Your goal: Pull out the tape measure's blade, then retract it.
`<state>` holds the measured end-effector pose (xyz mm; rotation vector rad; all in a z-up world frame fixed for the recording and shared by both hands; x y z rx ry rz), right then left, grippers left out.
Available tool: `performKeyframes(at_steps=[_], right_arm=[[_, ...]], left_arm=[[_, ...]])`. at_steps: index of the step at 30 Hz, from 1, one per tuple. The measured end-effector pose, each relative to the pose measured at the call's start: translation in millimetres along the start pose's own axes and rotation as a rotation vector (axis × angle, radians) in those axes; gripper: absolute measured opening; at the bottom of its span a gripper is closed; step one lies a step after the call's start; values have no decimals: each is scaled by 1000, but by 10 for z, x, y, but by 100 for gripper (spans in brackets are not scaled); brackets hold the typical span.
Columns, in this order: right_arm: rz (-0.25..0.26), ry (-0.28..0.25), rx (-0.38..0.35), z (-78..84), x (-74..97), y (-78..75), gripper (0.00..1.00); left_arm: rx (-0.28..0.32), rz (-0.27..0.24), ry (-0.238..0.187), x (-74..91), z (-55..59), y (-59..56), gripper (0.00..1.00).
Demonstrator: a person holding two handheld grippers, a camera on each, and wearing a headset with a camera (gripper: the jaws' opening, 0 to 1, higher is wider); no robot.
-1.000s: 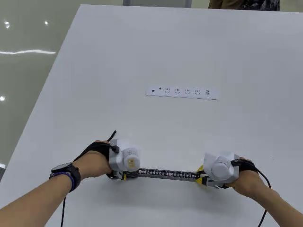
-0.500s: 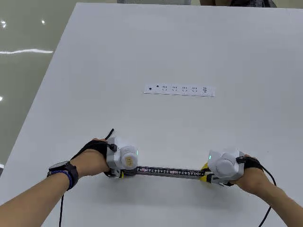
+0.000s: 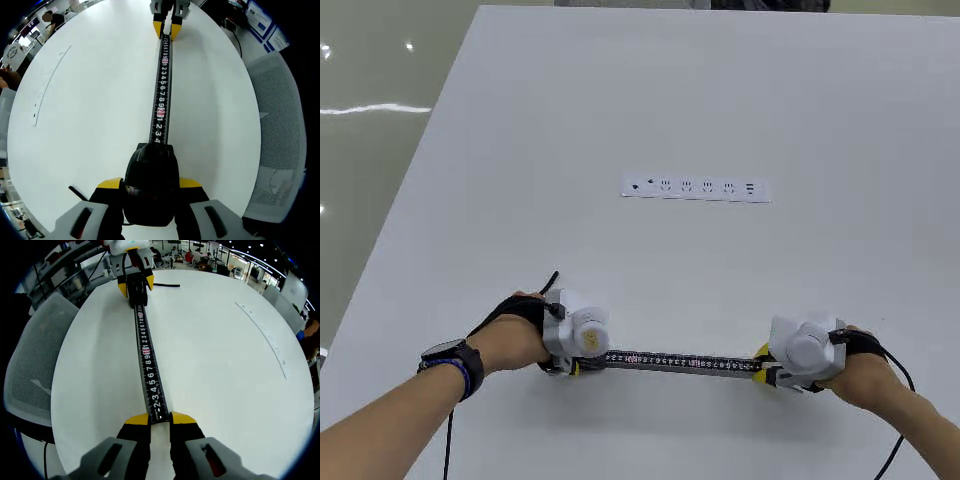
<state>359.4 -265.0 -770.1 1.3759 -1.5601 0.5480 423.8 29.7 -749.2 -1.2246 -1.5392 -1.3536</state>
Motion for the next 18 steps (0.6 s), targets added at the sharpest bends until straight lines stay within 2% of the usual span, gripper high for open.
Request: performKeyframes(at_steps=[9, 12, 15, 18], right_arm=[[3, 0, 0, 15, 9, 2, 12], [-1, 3, -1, 5, 9, 1, 13], [-5, 38, 34, -12, -12, 0, 14], [-6, 40, 24, -14, -6, -6, 14]], left_arm=[[1, 2, 1, -1, 1, 5, 37], [-26, -4, 9, 1, -3, -12, 37], [-25, -2, 5, 0, 2, -5, 37], [-28, -3, 3, -2, 0, -4, 37]])
Point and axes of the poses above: the centre of the closed fingertips' face, and the gripper's own axes: x roughly backward along the fingers, y roughly to its left, z roughly out of its underside, the point moved 6 cm from there along x, roughly backward along the fingers, and after that the axes turned 14 degrees about -z, right-handed, at the moved point
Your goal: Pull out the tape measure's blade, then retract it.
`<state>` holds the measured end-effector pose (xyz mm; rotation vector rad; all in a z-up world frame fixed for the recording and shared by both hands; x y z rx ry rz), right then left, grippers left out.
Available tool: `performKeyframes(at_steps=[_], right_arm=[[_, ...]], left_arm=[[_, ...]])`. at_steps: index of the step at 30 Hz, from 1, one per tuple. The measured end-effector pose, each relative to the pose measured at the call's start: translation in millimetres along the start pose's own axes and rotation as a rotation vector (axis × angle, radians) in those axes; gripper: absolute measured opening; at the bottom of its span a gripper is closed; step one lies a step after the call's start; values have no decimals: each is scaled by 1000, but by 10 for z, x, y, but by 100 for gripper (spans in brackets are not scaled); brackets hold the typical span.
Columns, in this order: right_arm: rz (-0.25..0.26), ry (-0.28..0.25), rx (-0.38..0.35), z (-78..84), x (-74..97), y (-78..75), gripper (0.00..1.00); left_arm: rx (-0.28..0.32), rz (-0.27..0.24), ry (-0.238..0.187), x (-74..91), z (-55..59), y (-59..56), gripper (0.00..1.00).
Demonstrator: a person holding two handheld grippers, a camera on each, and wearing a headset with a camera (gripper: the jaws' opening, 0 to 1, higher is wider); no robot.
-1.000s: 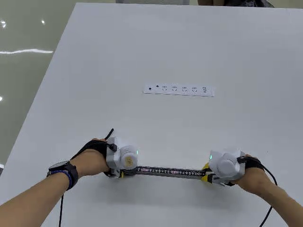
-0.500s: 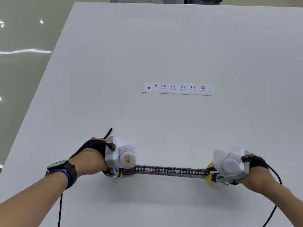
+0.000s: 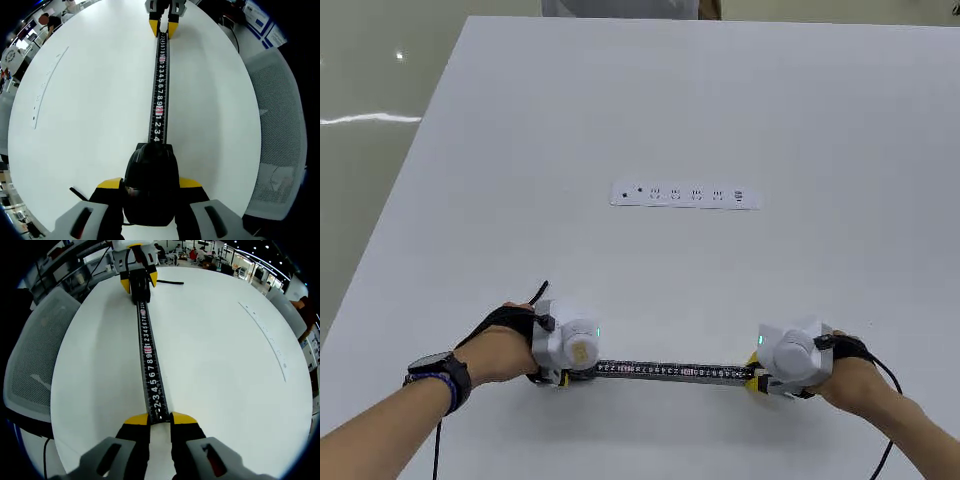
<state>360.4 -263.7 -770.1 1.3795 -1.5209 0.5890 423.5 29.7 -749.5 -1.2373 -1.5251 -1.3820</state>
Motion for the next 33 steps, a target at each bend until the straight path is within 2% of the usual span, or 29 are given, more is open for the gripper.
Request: performKeyframes(at_steps=[9, 33], right_arm=[[23, -3, 2, -1, 2, 36, 14], [20, -8, -16, 58, 24, 33, 12]], left_arm=[[3, -4, -6, 2, 4, -12, 37], [8, -1, -6, -1, 12, -9, 37]])
Point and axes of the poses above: the centre of the closed fingertips' face, and the gripper's own axes: x roughly backward along the fingers, y roughly to its left, z roughly out of its underside, the point moved 6 cm from there along x, roughly backward along the fingers, and after that the axes turned 14 degrees about -z, right-handed, at the moved point
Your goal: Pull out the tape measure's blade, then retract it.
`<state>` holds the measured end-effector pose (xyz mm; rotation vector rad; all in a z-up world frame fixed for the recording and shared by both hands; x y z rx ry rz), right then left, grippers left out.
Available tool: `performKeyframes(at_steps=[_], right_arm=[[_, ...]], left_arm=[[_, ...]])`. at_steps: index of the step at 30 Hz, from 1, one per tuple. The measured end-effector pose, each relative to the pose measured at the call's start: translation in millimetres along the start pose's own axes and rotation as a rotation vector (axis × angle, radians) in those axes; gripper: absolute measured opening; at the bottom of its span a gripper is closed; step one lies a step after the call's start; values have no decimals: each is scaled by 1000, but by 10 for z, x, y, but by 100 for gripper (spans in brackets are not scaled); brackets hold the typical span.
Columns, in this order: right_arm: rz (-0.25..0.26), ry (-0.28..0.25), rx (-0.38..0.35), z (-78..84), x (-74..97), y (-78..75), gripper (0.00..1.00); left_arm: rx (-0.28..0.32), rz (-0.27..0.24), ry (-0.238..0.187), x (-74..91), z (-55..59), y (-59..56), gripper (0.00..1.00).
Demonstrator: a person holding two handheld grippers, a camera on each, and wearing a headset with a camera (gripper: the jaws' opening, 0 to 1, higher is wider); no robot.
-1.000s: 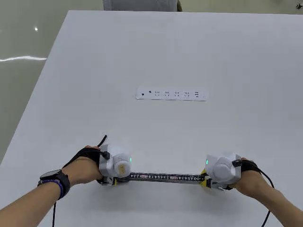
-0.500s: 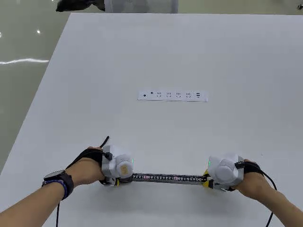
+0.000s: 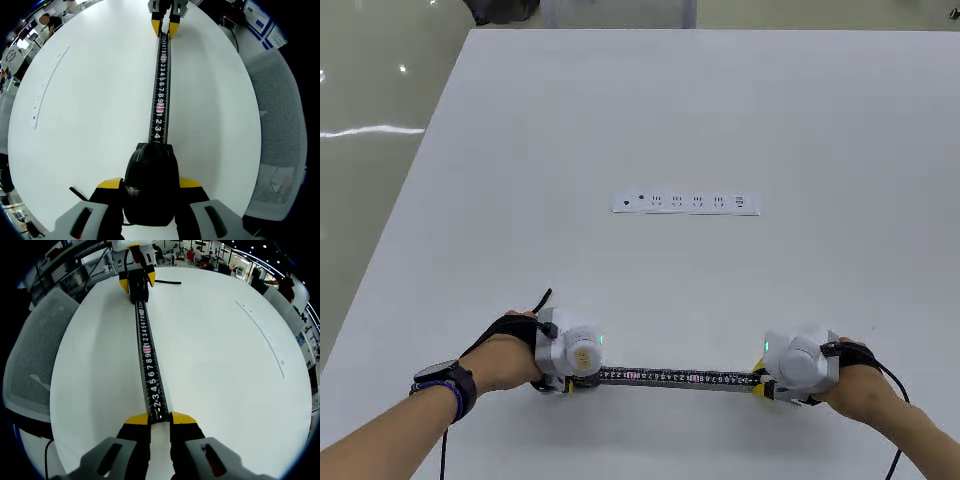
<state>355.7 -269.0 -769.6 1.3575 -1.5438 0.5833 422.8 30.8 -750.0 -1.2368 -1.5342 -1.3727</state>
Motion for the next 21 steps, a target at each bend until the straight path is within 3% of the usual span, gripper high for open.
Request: performKeyframes(at_steps=[12, 21], right_arm=[[2, -12, -18, 27, 16, -2, 12], [-2, 28, 26, -13, 1, 2, 15]], left_arm=[[-3, 1, 2, -4, -4, 5, 37], [5, -9, -7, 6, -6, 3, 37]])
Point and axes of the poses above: the centre of the closed fingertips' face, and the gripper's own axes: x roughly backward along the fingers, y roughly to its left, z roughly out of its underside, the point moved 6 cm from there along x, roughly backward along the fingers, and after that the axes turned 14 degrees about -z, right-handed, at the moved point
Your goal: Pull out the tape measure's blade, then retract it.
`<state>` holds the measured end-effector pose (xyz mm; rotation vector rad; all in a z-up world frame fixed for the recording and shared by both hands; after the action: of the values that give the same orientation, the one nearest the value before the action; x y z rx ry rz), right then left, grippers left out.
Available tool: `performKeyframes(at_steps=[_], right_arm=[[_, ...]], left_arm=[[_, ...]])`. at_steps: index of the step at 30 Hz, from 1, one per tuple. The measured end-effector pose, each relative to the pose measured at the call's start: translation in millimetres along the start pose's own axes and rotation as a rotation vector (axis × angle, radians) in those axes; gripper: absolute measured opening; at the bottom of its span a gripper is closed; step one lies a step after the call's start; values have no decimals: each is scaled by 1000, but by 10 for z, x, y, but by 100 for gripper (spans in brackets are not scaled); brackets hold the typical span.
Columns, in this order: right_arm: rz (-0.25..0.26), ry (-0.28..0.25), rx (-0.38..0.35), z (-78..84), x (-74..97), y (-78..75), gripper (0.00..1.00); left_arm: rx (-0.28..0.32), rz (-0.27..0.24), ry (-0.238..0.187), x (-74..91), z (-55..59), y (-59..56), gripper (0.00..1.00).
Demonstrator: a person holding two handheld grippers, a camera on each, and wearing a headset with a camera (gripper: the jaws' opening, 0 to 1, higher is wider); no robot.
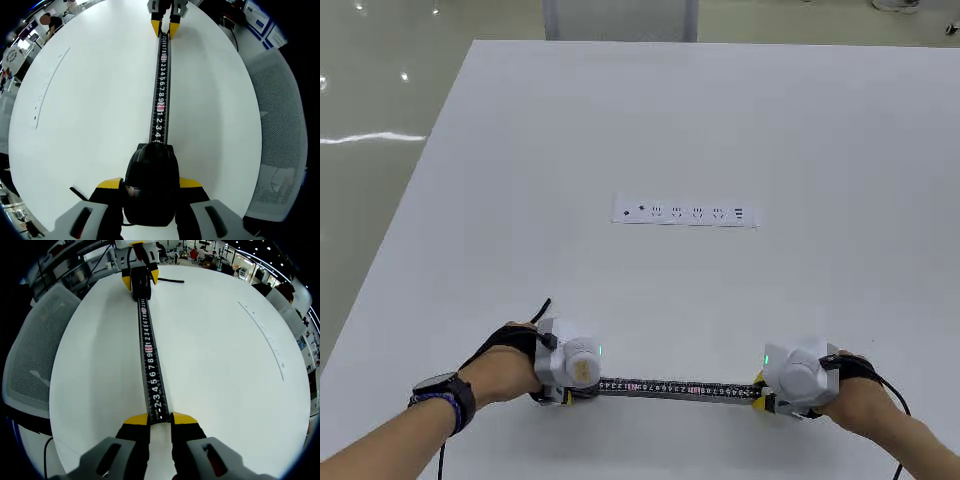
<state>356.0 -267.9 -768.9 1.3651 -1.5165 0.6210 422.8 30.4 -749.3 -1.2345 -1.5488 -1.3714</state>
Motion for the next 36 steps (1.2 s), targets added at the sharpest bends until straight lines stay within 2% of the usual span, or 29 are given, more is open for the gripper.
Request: performKeyframes(at_steps=[4, 5, 6, 7, 9, 14, 17, 19, 22, 29, 31, 32, 36], right_arm=[[14, 1, -2, 7, -1, 12, 15], [14, 4, 9, 11, -2, 25, 15], [20, -7, -8, 13, 2, 21, 15], [21, -17, -31, 20, 1, 28, 15], [30, -28, -46, 23, 21, 37, 15], [55, -125, -99, 50, 109, 91, 21], [76, -208, -188, 94, 205, 93, 24], [87, -250, -222, 114, 258, 108, 26], [102, -291, -262, 166, 307, 131, 31], [130, -380, -349, 245, 408, 222, 34], [137, -411, -368, 248, 434, 248, 35], [140, -426, -379, 259, 452, 266, 35], [155, -447, -402, 307, 508, 310, 38]], left_arm=[[38, -6, -18, 13, -9, 3, 38], [48, -10, -33, 21, -22, 7, 38], [73, -14, -69, 36, -63, 11, 38], [107, -16, -83, 56, -80, 21, 40], [118, -13, -97, 77, -84, 33, 42], [165, -43, -129, 175, -32, 108, 46], [193, -55, -149, 249, 21, 128, 46], [226, -69, -167, 313, 45, 140, 46], [272, -75, -190, 364, 96, 136, 47], [372, -98, -244, 505, 162, 100, 46], [388, -111, -246, 538, 185, 94, 47], [418, -114, -265, 572, 183, 87, 46], [458, -138, -287, 657, 212, 85, 46]])
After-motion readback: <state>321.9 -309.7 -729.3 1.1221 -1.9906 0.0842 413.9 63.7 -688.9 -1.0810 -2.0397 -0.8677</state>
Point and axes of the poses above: the centre of the closed fingertips' face, and the gripper's own axes: x roughly backward along the fingers, y roughly to its left, z roughly out of its underside, the point moved 6 cm from there along x, roughly backward along the fingers, and after that the axes turned 14 degrees about -z, right-handed, at the moved point
